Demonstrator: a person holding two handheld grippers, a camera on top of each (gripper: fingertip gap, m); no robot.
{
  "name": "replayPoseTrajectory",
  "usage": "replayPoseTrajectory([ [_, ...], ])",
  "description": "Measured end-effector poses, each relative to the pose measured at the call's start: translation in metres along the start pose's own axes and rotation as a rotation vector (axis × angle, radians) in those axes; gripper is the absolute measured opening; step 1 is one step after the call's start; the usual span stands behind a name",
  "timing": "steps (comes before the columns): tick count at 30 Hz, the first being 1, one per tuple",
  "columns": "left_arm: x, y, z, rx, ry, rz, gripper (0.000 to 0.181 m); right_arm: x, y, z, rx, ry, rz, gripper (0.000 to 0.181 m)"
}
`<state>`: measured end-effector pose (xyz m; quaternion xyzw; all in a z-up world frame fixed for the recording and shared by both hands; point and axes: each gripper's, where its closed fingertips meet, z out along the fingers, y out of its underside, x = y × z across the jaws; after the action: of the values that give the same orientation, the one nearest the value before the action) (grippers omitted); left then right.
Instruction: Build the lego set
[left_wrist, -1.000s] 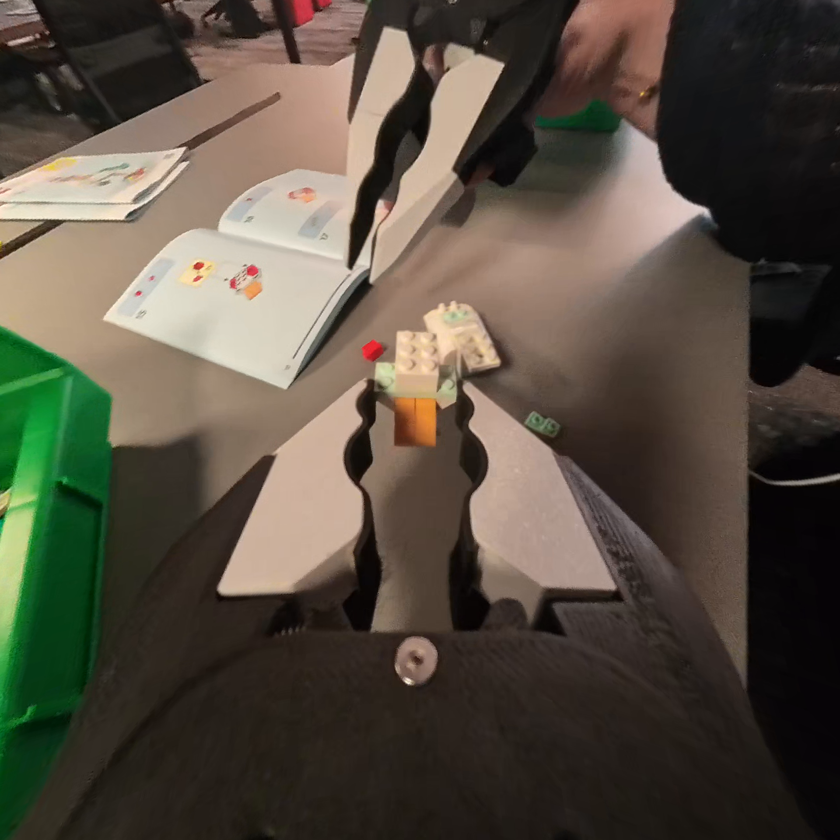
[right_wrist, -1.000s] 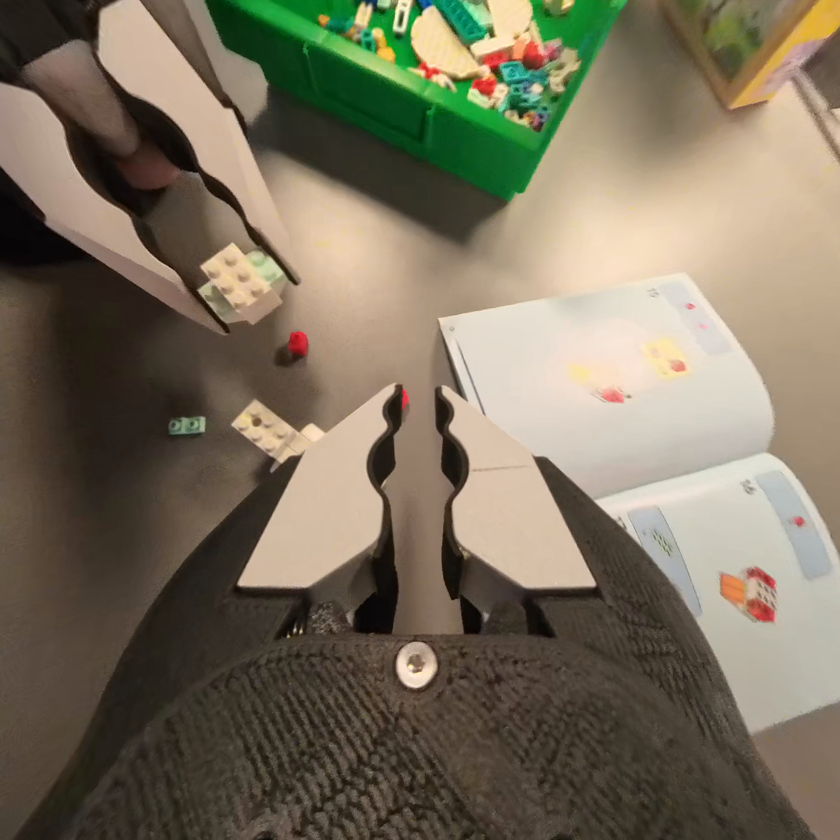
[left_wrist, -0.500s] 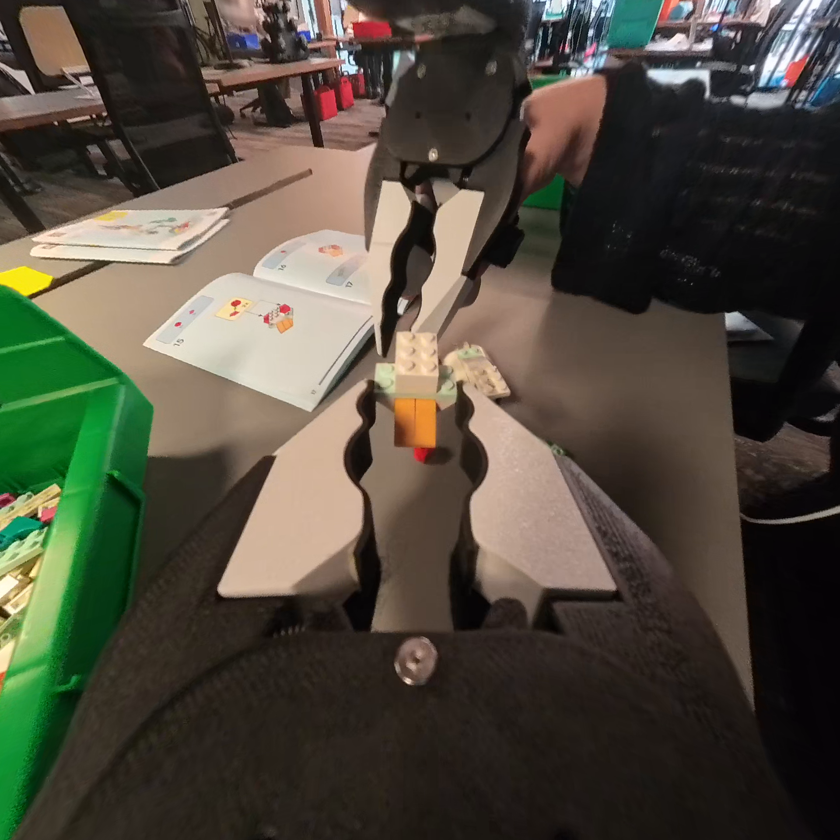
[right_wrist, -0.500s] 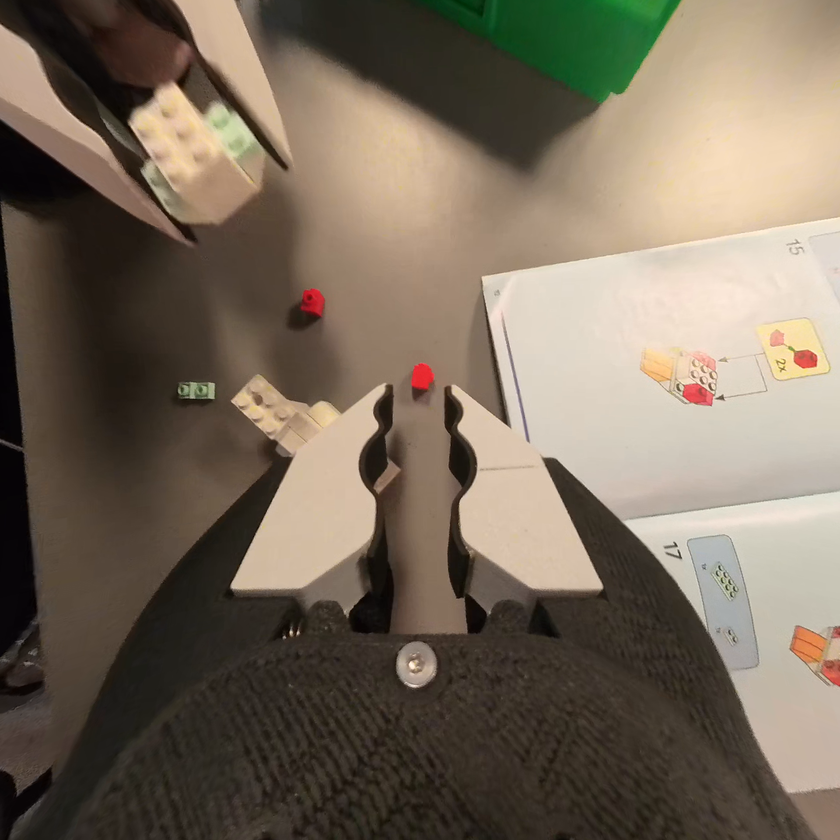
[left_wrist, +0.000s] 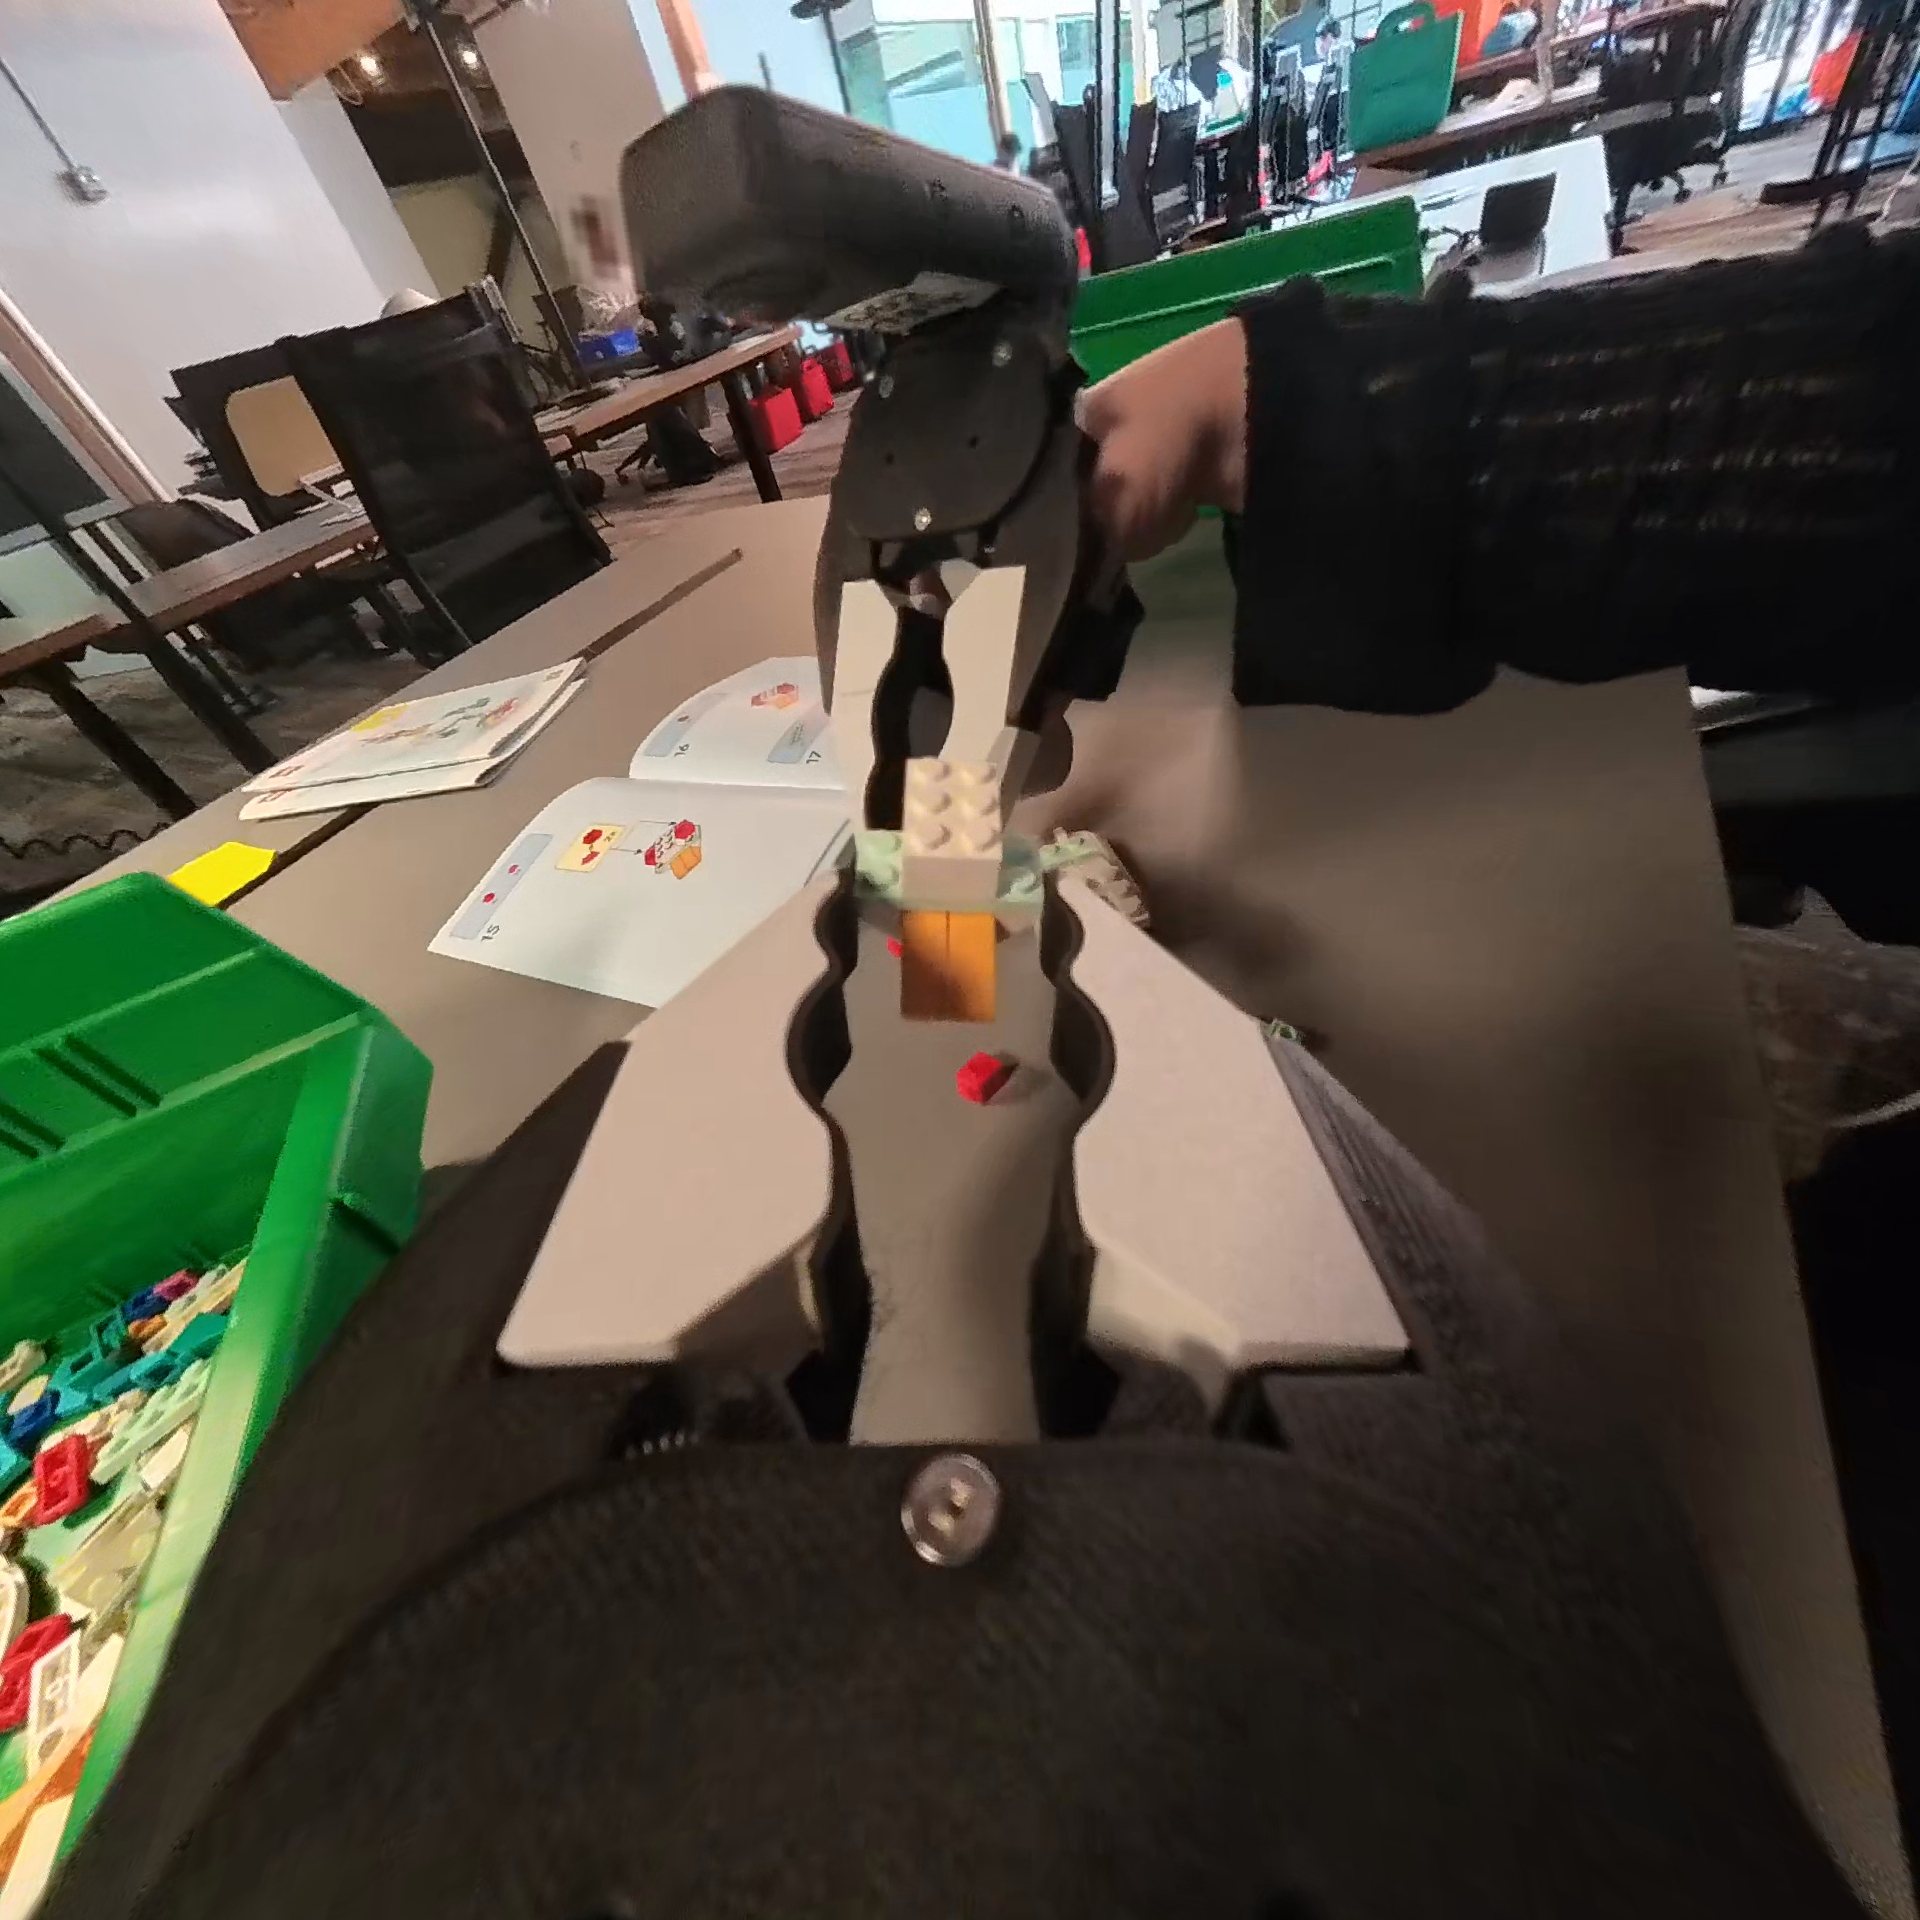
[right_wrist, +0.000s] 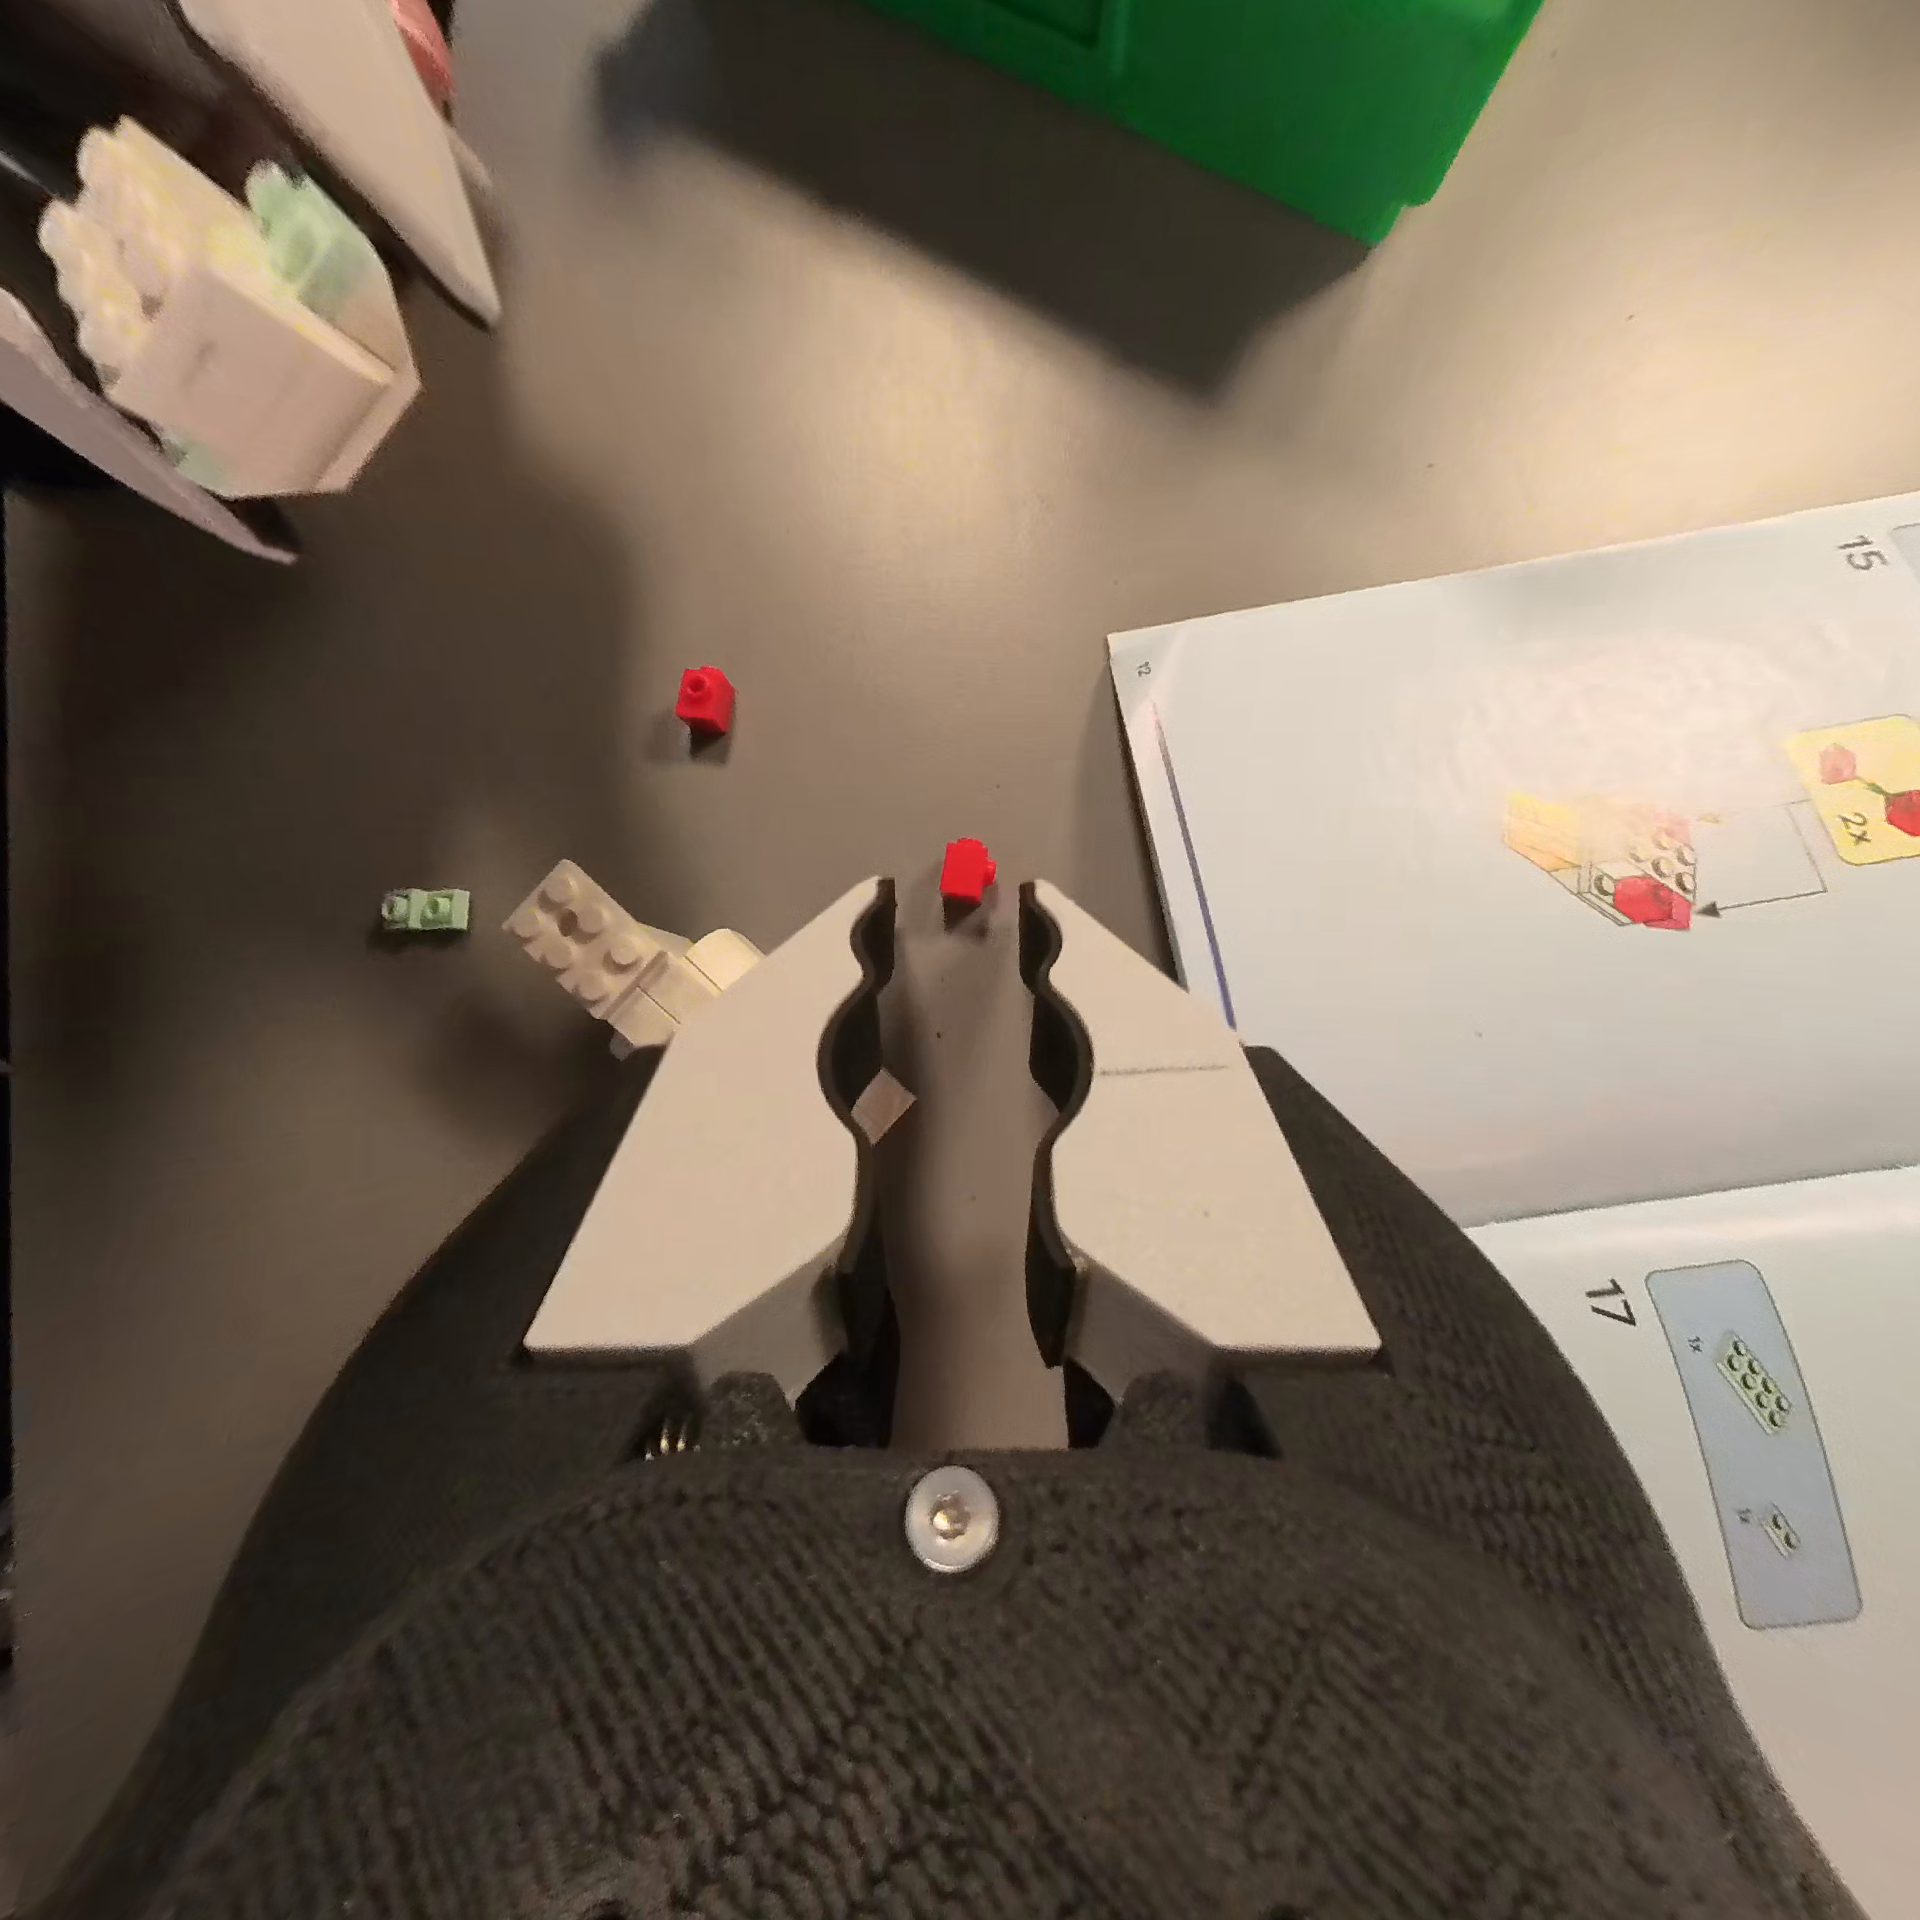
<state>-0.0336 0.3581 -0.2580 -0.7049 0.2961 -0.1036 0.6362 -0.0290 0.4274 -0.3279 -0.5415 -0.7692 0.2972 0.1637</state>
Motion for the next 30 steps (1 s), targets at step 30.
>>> replayPoseTrajectory([
  [30,-0.015,0.002,-0.002,-0.004,-0.047,-0.095,0.034,0.001,0.010,-0.011,-0.233,-0.001,-0.273,0.015],
])
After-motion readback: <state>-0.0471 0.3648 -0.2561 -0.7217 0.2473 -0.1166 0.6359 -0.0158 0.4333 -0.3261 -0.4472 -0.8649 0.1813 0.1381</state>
